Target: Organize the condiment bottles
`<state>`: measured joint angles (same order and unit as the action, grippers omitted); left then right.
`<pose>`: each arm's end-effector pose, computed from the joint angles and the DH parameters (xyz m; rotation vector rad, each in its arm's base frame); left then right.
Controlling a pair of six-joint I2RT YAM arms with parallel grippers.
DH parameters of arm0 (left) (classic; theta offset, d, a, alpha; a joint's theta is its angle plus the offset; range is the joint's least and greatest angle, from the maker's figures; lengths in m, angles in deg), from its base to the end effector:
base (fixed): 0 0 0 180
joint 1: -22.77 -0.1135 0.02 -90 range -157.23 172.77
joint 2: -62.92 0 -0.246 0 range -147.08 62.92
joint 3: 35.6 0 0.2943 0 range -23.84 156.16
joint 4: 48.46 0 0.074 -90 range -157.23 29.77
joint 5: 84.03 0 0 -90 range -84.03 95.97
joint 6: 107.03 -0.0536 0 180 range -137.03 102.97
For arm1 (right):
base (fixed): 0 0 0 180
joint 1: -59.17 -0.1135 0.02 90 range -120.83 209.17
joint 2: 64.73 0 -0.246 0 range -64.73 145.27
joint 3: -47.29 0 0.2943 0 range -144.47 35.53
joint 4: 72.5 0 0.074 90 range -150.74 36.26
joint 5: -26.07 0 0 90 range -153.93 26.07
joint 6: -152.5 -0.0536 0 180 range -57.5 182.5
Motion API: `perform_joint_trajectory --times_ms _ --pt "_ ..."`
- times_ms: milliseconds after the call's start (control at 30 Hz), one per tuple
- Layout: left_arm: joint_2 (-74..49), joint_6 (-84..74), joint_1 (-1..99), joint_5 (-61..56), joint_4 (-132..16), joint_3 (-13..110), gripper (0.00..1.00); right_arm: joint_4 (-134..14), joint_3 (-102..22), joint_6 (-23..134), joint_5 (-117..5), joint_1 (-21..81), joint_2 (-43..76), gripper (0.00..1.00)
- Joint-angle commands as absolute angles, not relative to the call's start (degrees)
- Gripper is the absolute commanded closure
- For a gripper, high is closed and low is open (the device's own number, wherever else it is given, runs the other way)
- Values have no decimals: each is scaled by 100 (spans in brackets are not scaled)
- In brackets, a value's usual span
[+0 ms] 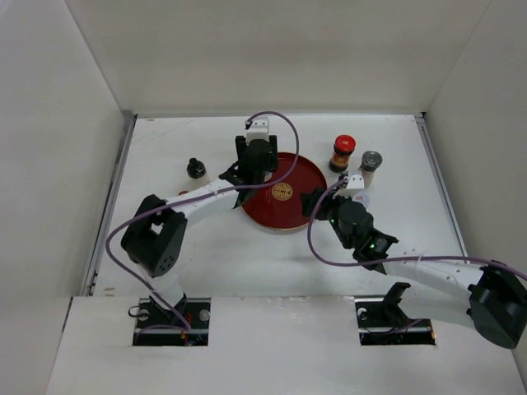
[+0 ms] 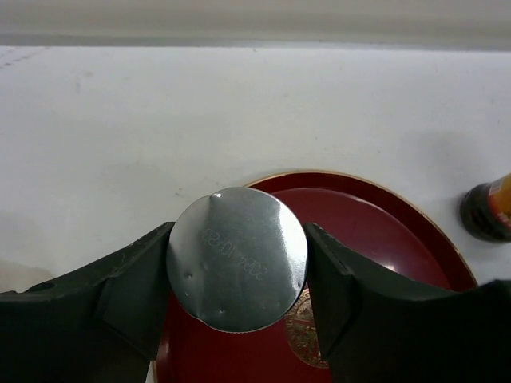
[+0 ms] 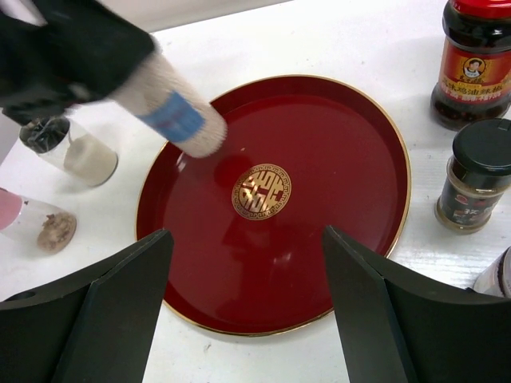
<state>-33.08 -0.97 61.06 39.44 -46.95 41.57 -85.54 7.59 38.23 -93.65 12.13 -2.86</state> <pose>0.3618 -0.2479 0.2278 -0.0432 1.8229 -0.1219 0.2209 0.1982 0.2003 0.0410 1.7316 0.4749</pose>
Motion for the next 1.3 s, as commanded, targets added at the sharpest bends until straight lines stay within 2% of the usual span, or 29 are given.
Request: perform_joint_trajectory --times_ms 0,167,200,333,467,567,600,700,800,833,900,967,1000,1067,1200,1267 --pt "-3488 -147 6122 3647 -3922 4822 68 -8816 784 3746 -9382 1246 -312 19" --pt "-4034 -208 6105 3603 -3773 5034 66 -8807 776 3746 -9338 1255 -259 18" --pt "-4096 -226 6131 3629 -3773 5043 63 -8807 776 3746 -9338 1264 -268 18" --pt "-4219 -296 6175 3708 -3737 4964 42 -8807 820 3746 -9390 1325 -373 13" --pt "-4097 -296 6201 3849 -3729 4824 12 -8807 837 3737 -9399 1387 -400 9" --pt "-3816 -296 6219 3884 -3659 4657 5 -8807 846 3702 -9408 1439 -408 10" --pt "-3676 -296 6228 3884 -3589 4569 4 -8807 846 3693 -9408 1457 -408 13" --pt "-3132 -261 6254 3919 -3299 4174 0 -8676 776 3684 -9408 1518 -452 32" --pt "-2446 -217 6324 4068 -2904 3551 0 -8395 566 3623 -9434 1632 -461 66" --pt "-2270 -200 6359 4112 -2807 3383 0 -8246 460 3596 -9434 1694 -435 72" --pt "-1814 -147 6430 4235 -2552 2918 0 -7982 206 3526 -9434 1799 -312 75" --pt "-1400 -68 6509 4297 -2341 2487 2 -7797 -84 3517 -9443 1905 -137 73" --pt "-1215 -16 6553 4280 -2279 2276 4 -7692 -260 3543 -9443 1984 -14 69" --pt "-872 81 6632 4271 -2252 1890 10 -7464 -629 3613 -9461 2220 241 56" --pt "-397 424 6799 4166 -2235 1090 22 -7278 -1306 3719 -9539 2792 856 21" --pt "-221 634 6869 4130 -2147 703 26 -7121 -1657 3938 -9557 2994 1146 12"
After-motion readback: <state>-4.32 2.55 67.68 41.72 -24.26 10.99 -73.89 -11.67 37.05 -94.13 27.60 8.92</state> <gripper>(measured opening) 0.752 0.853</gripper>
